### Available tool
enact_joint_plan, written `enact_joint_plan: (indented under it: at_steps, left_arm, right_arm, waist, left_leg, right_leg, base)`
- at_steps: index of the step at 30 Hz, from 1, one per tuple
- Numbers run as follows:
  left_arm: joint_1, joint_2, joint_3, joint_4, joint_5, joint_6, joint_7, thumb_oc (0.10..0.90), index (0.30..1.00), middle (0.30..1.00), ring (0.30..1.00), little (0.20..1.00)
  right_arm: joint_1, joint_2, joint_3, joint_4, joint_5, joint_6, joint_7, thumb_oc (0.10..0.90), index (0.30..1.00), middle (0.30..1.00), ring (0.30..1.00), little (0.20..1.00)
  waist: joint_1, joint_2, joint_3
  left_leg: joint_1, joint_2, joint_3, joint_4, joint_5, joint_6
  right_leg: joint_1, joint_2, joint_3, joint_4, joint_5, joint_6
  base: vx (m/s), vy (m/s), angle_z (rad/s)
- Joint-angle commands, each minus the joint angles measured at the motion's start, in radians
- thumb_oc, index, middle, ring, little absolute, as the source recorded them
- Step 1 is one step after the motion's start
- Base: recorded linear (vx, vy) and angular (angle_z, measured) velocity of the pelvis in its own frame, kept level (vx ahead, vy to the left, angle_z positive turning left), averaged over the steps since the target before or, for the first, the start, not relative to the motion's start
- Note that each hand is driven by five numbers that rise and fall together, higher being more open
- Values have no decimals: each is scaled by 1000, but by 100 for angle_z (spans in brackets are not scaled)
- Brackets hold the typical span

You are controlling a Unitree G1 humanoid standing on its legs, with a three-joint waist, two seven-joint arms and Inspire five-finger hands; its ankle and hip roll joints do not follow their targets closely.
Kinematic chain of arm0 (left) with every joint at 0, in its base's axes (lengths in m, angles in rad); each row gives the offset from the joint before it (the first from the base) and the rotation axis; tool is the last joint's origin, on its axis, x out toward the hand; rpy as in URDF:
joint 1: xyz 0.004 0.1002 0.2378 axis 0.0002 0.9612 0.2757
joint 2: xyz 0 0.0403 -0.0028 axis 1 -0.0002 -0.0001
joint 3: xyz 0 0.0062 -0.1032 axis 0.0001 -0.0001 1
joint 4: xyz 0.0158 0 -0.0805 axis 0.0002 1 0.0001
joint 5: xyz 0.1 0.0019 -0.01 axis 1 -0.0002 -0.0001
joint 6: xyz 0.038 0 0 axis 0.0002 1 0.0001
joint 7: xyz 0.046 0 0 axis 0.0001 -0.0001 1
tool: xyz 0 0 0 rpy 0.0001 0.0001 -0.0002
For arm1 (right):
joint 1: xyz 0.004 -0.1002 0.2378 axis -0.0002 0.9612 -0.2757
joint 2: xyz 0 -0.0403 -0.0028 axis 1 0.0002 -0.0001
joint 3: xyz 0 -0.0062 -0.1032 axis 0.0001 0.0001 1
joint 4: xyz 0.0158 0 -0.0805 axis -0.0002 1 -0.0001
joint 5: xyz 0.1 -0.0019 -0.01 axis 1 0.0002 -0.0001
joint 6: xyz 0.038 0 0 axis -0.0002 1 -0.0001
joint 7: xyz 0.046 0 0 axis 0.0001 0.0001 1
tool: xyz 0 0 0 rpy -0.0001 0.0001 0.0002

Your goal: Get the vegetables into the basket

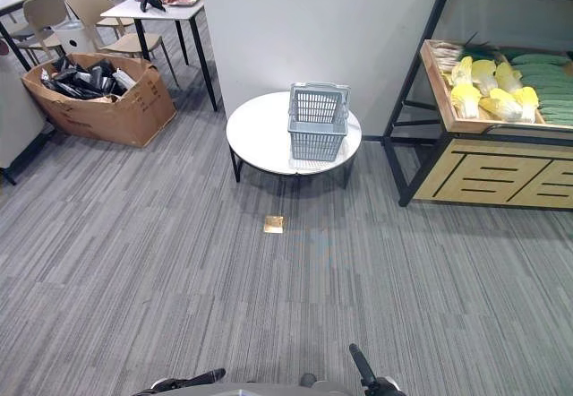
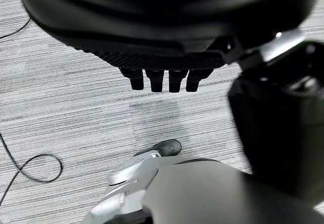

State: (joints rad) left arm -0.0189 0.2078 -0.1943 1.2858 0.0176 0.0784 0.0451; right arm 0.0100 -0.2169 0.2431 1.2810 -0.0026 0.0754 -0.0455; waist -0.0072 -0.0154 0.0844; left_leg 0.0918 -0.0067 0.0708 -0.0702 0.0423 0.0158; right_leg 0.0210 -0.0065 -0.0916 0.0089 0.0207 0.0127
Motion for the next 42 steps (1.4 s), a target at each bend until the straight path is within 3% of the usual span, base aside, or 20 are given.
enact_joint_plan:
  at_steps: [1,42]
  left_arm:
    - [-57,9,-4,5,15,-8,11,900,1000,1000,1000,1000]
    - [-54,1,-3,22,-2,-2,26,900,1000,1000,1000,1000]
  right_arm:
    - [-59,-20,7,11,-8,-13,-17,900,1000,1000,1000,1000]
    - [-52,-23,20,18,-18,-11,-9,900,1000,1000,1000,1000]
  waist:
    - [-10,-20,31]
    - [-6,-15,30]
  left_leg:
    - [13,17,49,-17,-25,-80]
    - [31,27,20,-17,-28,-82]
  right_leg:
    - [74,-92,2,-83,58,134]
    - [102,-79,-9,-85,30,118]
  base:
    - [0,0,0]
    - [3,-1,0]
